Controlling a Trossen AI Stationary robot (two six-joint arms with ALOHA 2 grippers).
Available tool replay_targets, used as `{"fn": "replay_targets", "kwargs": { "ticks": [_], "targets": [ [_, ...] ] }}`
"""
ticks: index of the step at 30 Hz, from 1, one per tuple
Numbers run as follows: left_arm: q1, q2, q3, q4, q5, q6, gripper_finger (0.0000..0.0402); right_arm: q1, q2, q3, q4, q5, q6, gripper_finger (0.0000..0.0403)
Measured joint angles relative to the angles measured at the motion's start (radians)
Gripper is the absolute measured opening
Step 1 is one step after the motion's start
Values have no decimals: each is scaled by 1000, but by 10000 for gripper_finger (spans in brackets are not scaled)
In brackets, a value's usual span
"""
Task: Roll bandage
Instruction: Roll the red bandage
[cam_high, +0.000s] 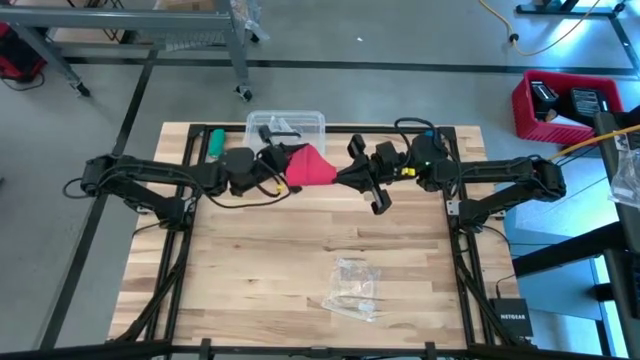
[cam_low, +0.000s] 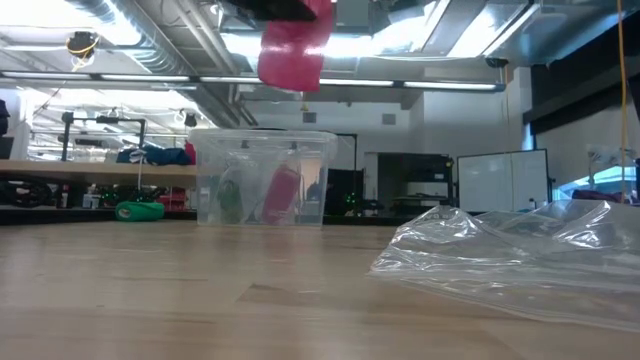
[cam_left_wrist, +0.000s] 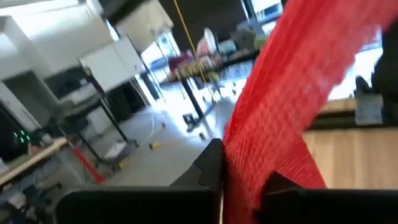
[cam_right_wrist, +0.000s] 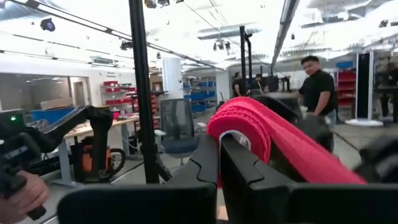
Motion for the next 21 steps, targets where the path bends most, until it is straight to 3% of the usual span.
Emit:
{"fn": "replay_targets", "kwargs": {
  "ticks": [9,18,21],
  "targets": [
    [-16,32,0,-185,-1,-145,4,1,0,0,6,8,-12,3],
    [-90,-12,0,-49,-5,-43,11,2,0,0,11,21,-26,4],
    [-104,-32,0,-56,50,-54,25,2,-1,0,8,25,-30,5]
  ]
}}
